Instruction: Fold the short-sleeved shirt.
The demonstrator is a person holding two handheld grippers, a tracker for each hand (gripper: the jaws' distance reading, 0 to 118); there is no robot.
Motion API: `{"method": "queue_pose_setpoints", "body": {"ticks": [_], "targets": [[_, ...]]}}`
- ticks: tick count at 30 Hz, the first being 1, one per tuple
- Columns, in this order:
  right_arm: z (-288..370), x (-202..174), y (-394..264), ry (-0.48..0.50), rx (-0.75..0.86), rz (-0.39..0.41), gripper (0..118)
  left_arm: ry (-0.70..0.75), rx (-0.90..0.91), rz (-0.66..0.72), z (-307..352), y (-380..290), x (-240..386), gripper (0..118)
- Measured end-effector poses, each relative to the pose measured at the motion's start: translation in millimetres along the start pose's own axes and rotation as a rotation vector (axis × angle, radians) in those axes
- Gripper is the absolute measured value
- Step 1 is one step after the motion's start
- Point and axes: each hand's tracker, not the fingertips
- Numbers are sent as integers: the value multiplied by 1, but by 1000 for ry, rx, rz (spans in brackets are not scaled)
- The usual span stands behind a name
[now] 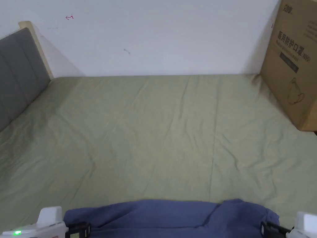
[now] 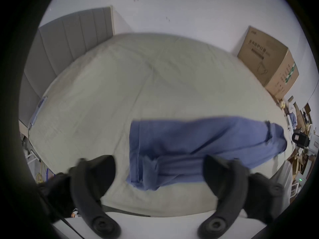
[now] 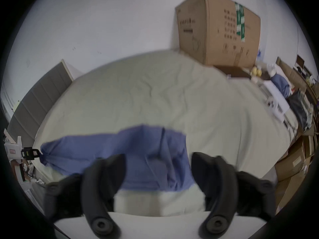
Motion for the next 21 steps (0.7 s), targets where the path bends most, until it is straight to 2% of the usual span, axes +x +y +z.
{"method": "queue_pose_setpoints", "body": {"ticks": [1,5,8,12,14,15,17,19,20,21], "targets": [[9,-5,10,4,45,4,90,-2,53,2,10,6,4,110],[43,-26,54,42,236,28,90,-32,266,-3,50,38,29,110],[62,-45,81,78,367,55,90,-30,447,-62,78,59,57,108],[79,-75,105,80,526,96,89,-31,635,-110,94,77,77,95],[85,-93,111,42,583,135,85,-28,705,-121,102,83,89,85],[87,-100,113,19,609,148,78,-35,735,-122,107,85,98,73],[90,-112,114,-1,646,174,67,-35,754,-136,111,87,107,41],[93,-119,114,-2,664,187,58,-42,767,-153,106,89,109,24],[93,-123,114,-16,674,190,39,-43,779,-150,103,88,111,5],[93,-126,114,-59,694,201,6,-21,800,-146,104,85,113,1]]}}
